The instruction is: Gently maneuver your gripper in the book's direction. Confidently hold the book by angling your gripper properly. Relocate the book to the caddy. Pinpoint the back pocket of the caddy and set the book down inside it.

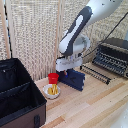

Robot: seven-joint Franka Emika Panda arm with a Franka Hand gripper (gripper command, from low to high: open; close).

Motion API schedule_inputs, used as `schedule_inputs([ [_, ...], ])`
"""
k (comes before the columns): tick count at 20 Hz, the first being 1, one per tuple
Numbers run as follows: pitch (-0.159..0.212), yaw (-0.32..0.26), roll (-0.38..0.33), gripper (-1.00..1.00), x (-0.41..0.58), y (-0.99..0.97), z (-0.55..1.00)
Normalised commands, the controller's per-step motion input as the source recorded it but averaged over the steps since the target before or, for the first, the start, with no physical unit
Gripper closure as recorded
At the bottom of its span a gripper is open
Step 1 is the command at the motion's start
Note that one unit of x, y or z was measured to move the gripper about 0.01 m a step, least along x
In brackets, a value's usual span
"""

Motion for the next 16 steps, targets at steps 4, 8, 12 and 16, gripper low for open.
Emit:
schedule_inputs([
  [4, 0.084, -0.126, -0.097, 1.00, 0.326, -0.14, 0.32],
  [8, 0.055, 0.065, -0.014, 1.00, 0.422, -0.56, 0.32],
  [12, 0.072, 0.062, 0.047, 1.00, 0.410, -0.57, 0.66],
  [16, 0.111, 0.055, 0.109, 1.00, 0.487, -0.40, 0.74],
])
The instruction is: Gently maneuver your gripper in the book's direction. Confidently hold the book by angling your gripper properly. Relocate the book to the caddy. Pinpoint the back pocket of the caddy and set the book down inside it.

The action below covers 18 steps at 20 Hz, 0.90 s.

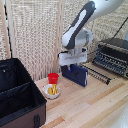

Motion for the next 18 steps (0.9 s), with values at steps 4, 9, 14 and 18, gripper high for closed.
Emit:
schedule_inputs([
  [4, 0.145, 0.083, 0.114, 1.00, 0.432, -0.24, 0.69],
  [9, 0.166, 0.054, 0.126, 1.00, 0.354, -0.08, 0.65],
  [14, 0.116, -0.005, 0.067, 1.00, 0.226, 0.07, 0.84],
  [18, 0.047, -0.072, 0.029, 1.00, 0.119, 0.11, 0.98],
])
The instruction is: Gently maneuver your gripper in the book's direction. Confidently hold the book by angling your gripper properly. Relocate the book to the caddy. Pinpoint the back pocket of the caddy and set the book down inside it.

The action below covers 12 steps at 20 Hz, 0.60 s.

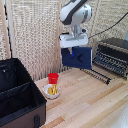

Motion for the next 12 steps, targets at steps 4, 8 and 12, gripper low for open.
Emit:
schedule_inputs([
  [4, -0.054, -0.200, 0.000, 1.00, -0.001, 0.31, 1.00],
  [8, -0.091, -0.278, 0.000, 1.00, -0.046, 0.18, 0.94],
  [12, -0.021, -0.339, 0.002, 1.00, -0.003, 0.02, 0.64],
])
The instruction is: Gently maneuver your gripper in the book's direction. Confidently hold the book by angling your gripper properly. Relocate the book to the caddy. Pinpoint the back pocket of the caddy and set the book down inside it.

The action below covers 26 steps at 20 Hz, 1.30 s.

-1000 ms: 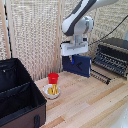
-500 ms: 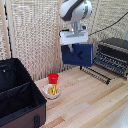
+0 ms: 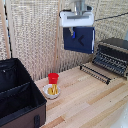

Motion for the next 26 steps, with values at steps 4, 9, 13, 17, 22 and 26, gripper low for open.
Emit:
schedule_inputs([
  [4, 0.000, -0.358, 0.020, 1.00, 0.000, 0.00, 0.40],
  [9, 0.004, -0.346, 0.054, 1.00, 0.000, 0.03, 0.21],
  [13, 0.004, -0.339, 0.065, 1.00, 0.000, 0.06, 0.17],
  [17, 0.007, -0.341, 0.066, 1.00, 0.000, 0.05, 0.16],
  [22, 0.010, -0.343, 0.068, 1.00, 0.000, 0.04, 0.15],
  [26, 0.006, -0.285, 0.054, 1.00, 0.000, 0.25, 0.13],
])
